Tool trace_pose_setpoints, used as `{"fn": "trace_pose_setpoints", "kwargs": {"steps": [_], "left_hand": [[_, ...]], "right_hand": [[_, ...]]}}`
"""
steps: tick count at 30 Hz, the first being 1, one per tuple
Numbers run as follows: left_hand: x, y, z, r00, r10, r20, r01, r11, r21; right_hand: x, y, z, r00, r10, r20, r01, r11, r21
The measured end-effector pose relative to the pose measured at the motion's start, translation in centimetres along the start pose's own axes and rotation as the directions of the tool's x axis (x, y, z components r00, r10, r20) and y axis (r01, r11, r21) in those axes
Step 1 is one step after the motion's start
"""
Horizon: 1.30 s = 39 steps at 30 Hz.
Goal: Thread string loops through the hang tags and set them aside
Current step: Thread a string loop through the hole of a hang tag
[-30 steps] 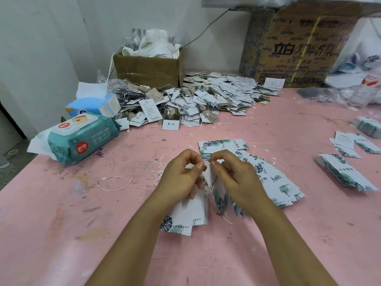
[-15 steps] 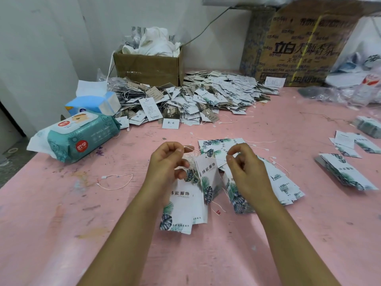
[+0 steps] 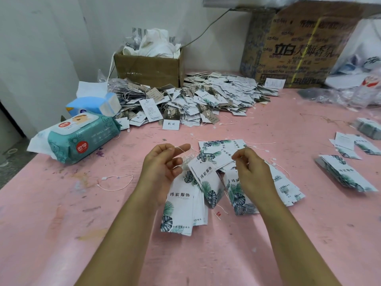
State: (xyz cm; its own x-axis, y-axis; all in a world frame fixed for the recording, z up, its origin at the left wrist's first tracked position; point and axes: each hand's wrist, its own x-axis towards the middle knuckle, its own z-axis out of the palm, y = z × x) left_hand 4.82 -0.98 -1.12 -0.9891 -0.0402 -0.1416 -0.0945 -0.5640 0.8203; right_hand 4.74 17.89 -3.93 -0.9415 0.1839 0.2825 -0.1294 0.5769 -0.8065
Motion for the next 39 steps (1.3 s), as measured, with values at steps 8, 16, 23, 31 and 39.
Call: {"fn": "trace_pose_setpoints", "kwargs": {"steps": [8, 16, 23, 31, 39], "left_hand": [[0.1, -0.3, -0.1, 0.998, 0.045, 0.048, -0.053, 0.981, 0.187], [-0.1, -0.9, -0.2, 0.971, 0.199, 0.135, -0.235, 0.904, 0.356], [-0.1, -1.2, -0.1, 0.954, 0.222, 0.2, -0.283, 0.887, 0.366], [0.1, -1.5, -0.1, 0.951, 0.24, 0.193, -0.306, 0.817, 0.489], [0.4, -1.8, -0.4, 0.954, 0.253, 0.16, -0.299, 0.789, 0.536]], "right_hand": [[-0.2, -0.5, -0.1, 1.0, -0.007, 0.006, 0.006, 0.988, 0.155], [-0.6, -1.2, 0.2, 0.998, -0.042, 0.045, 0.026, 0.947, 0.321], [-0.7, -1.2, 0.2, 0.984, -0.175, 0.032, 0.166, 0.967, 0.193], [-0.6, -1.2, 0.4, 0.99, -0.135, 0.05, 0.127, 0.983, 0.136], [-0.8, -1.4, 0.2, 0.995, -0.097, -0.007, 0.096, 0.966, 0.24]]}}
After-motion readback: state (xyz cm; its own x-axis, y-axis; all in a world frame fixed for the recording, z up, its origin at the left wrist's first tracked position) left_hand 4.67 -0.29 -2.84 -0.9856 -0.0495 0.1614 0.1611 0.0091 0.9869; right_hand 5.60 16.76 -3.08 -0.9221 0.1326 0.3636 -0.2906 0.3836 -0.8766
